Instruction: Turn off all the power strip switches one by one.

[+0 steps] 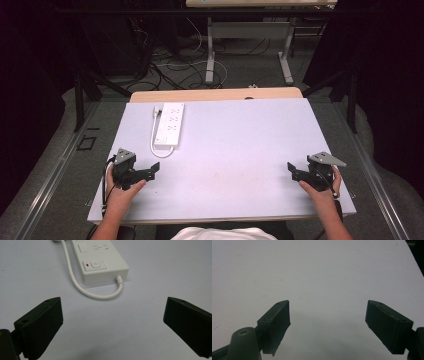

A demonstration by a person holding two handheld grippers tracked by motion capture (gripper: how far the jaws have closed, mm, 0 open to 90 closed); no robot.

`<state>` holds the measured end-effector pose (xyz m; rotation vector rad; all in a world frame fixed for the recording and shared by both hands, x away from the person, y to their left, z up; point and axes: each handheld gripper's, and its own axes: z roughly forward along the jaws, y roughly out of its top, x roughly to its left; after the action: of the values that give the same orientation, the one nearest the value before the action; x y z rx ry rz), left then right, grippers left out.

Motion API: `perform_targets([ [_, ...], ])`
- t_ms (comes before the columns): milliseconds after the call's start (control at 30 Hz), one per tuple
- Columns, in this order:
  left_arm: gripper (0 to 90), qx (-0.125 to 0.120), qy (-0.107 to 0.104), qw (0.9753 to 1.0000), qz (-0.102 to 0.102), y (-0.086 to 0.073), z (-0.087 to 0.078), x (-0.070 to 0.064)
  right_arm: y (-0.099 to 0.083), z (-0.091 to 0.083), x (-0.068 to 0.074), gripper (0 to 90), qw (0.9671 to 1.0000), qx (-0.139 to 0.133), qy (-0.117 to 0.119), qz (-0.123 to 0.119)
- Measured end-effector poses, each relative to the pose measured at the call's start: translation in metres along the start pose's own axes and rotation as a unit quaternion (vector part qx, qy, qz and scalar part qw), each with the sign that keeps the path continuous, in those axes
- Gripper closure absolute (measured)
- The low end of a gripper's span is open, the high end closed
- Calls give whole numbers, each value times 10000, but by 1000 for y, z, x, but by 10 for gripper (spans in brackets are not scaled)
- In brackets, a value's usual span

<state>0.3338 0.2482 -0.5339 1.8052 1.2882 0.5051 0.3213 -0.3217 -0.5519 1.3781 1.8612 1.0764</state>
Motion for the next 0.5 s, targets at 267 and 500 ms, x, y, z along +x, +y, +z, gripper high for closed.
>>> perform_targets([
  [267,65,46,18,10000,-57,1,-1,1,1,-2,0,191,9998,150,74,71],
  [500,80,139,57,9997,-193,9,-2,4,0,-3,1,185,9990,379,171,135],
])
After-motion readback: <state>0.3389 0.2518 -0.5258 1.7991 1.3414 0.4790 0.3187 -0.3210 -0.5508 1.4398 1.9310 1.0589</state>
